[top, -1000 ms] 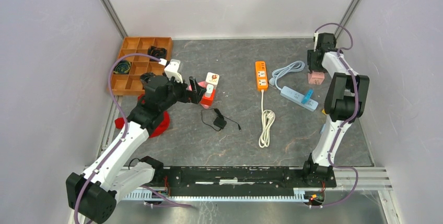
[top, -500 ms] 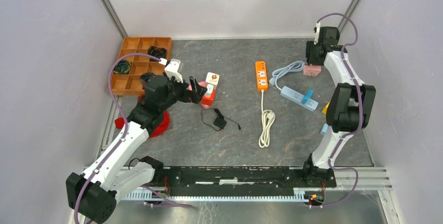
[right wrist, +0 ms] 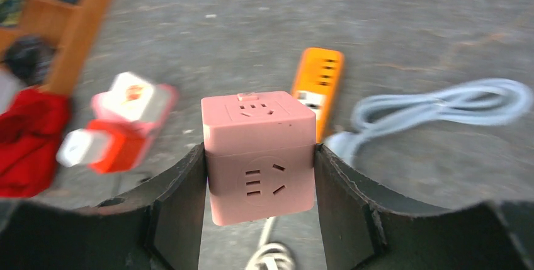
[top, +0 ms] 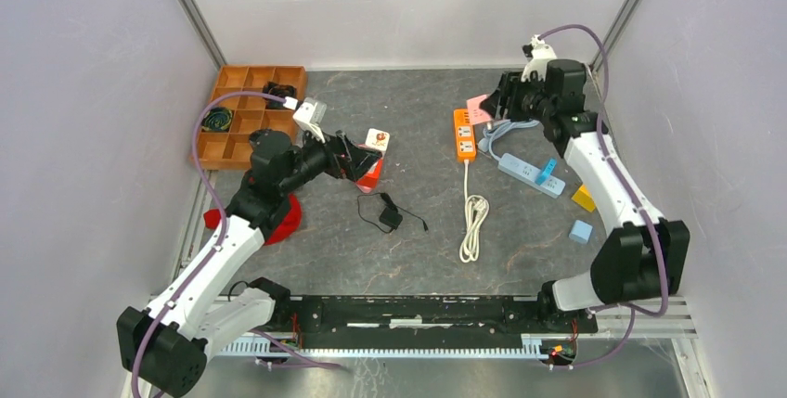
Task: Insert the plug
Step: Pick up the plug from the corner of the board.
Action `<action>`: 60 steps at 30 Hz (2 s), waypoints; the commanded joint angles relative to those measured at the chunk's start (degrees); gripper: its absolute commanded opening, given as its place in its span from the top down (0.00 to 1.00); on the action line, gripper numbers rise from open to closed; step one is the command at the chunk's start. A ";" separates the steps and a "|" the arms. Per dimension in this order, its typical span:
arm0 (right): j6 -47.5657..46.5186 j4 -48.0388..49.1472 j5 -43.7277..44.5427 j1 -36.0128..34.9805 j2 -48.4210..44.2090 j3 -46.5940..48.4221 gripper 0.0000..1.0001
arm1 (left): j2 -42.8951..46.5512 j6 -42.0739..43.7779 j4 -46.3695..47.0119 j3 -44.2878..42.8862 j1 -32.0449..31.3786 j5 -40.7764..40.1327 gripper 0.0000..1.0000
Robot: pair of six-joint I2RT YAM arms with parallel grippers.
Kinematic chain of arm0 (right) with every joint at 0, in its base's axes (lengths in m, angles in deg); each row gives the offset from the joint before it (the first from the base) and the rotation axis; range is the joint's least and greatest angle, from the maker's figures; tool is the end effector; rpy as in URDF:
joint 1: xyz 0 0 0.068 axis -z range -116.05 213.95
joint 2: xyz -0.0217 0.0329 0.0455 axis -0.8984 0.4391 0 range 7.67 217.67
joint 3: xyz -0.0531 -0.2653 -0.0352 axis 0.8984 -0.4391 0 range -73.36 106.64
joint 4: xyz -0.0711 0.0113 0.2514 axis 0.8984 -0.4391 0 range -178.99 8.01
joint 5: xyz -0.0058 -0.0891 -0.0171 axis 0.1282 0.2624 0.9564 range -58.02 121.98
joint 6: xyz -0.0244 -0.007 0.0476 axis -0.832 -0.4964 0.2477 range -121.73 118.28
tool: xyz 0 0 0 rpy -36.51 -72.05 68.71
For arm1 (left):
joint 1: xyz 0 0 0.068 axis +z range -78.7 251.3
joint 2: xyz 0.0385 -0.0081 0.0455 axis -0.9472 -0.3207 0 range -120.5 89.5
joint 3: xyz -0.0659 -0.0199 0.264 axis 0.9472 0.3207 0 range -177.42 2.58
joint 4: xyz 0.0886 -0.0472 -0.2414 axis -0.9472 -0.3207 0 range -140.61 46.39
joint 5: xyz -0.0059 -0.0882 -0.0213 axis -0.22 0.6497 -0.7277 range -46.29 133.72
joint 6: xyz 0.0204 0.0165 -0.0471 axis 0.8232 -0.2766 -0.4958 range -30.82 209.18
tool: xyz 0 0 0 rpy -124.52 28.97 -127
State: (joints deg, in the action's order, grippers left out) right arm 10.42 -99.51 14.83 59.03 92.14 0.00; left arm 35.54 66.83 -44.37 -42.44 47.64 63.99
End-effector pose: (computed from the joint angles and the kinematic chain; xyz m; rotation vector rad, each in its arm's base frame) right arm 0.3392 0.0398 0.3362 -0.0545 2.0822 0.4919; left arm 0.1983 -0.1003 0.3301 0.2913 1.7917 -0.8872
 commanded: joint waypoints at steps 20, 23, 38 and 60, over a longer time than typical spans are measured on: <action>31.70 51.08 -22.85 -22.31 -19.71 -21.80 0.72 | -9.87 -12.43 33.50 -0.91 -5.17 19.08 0.00; 33.52 53.87 -22.84 -23.48 -19.41 -22.03 0.72 | -10.48 -13.35 34.05 -1.51 -6.11 18.79 0.00; 35.97 58.71 -23.63 -24.28 -19.38 -24.66 0.68 | -11.16 -17.66 43.81 1.58 -6.22 20.04 0.34; 16.38 9.86 -9.90 -28.20 -12.54 -4.58 0.02 | -9.81 33.26 8.52 -4.17 -12.58 5.13 0.68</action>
State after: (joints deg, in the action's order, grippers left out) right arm 31.16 -81.17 1.74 32.32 77.52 -7.16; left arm 25.66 91.31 -35.16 -43.22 35.99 72.45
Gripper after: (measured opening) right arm 0.979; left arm 0.696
